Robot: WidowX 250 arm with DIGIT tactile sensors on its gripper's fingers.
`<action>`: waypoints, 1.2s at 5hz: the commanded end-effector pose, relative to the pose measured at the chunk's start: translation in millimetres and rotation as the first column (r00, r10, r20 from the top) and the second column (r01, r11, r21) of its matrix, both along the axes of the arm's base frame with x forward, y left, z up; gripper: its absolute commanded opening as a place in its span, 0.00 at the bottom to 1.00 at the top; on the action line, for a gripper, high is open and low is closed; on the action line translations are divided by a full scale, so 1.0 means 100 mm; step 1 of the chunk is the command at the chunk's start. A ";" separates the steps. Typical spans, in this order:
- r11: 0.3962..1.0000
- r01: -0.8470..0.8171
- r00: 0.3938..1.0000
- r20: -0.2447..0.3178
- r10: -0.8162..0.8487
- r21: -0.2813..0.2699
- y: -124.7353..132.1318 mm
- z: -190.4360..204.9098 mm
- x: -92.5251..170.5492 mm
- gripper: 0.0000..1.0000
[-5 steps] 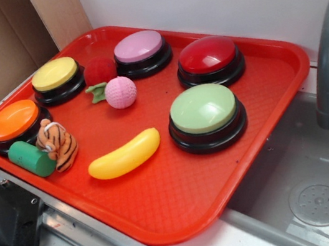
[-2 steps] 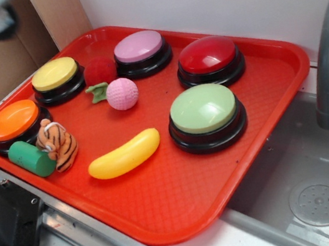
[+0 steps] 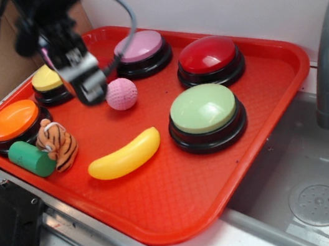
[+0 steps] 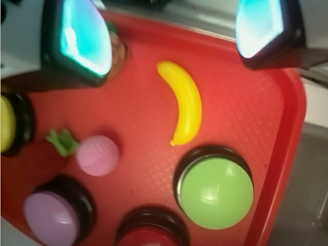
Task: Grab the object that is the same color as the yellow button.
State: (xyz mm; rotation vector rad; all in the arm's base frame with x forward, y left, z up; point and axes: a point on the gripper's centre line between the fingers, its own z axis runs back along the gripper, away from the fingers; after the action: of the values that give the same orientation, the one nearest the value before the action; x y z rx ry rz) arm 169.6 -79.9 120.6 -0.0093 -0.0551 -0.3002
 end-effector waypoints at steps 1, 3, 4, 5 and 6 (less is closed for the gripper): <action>1.000 0.009 0.999 0.045 -0.010 0.014 -0.10 -0.60 0.09 1.00; 1.000 0.021 0.998 0.055 -0.020 -0.017 -0.16 -1.02 0.10 0.90; 1.000 -0.013 0.999 0.040 0.014 -0.016 -0.15 -0.99 0.10 0.00; 1.000 -0.011 0.999 0.043 0.011 -0.001 -0.17 -0.95 0.12 0.00; 0.998 -0.062 0.998 0.006 0.062 0.019 -0.13 -0.72 0.19 0.00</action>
State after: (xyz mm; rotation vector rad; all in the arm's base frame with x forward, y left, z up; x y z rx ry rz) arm 181.7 -89.0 38.6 0.0282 -0.0093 -0.2400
